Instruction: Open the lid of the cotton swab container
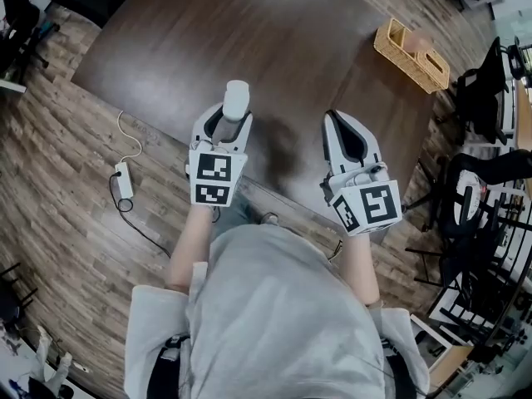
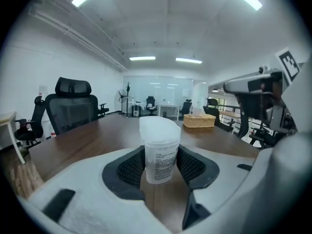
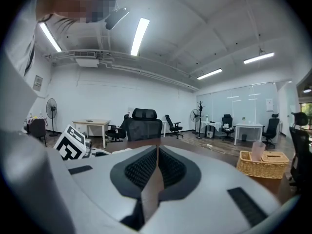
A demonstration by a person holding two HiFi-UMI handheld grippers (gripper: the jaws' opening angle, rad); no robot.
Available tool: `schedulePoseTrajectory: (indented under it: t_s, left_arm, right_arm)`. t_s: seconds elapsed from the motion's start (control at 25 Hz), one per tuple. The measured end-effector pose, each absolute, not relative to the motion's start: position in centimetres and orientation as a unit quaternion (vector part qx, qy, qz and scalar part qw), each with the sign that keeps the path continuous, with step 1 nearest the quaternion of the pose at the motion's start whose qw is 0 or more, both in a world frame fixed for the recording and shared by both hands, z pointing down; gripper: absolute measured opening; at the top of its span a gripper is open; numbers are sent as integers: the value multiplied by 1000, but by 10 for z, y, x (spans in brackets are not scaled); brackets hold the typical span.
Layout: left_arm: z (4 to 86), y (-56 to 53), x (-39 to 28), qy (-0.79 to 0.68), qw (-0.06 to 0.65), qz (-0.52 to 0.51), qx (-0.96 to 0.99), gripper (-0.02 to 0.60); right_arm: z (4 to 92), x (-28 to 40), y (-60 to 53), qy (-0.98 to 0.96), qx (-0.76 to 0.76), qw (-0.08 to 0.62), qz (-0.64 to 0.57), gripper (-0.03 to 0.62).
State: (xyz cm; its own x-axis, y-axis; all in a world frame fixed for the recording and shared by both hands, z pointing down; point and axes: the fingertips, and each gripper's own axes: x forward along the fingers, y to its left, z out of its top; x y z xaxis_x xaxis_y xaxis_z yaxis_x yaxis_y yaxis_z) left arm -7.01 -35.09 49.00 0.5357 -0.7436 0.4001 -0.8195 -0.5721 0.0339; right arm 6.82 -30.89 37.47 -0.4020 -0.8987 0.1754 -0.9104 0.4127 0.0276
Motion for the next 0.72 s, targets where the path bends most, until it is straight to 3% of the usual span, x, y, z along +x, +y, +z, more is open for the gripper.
schedulePoseTrajectory:
  t_s: [0.72]
  left_arm:
    - [369, -273, -22, -358, 79, 118, 923, 199]
  right_arm:
    - [319, 31, -254, -921, 387, 51, 11, 19]
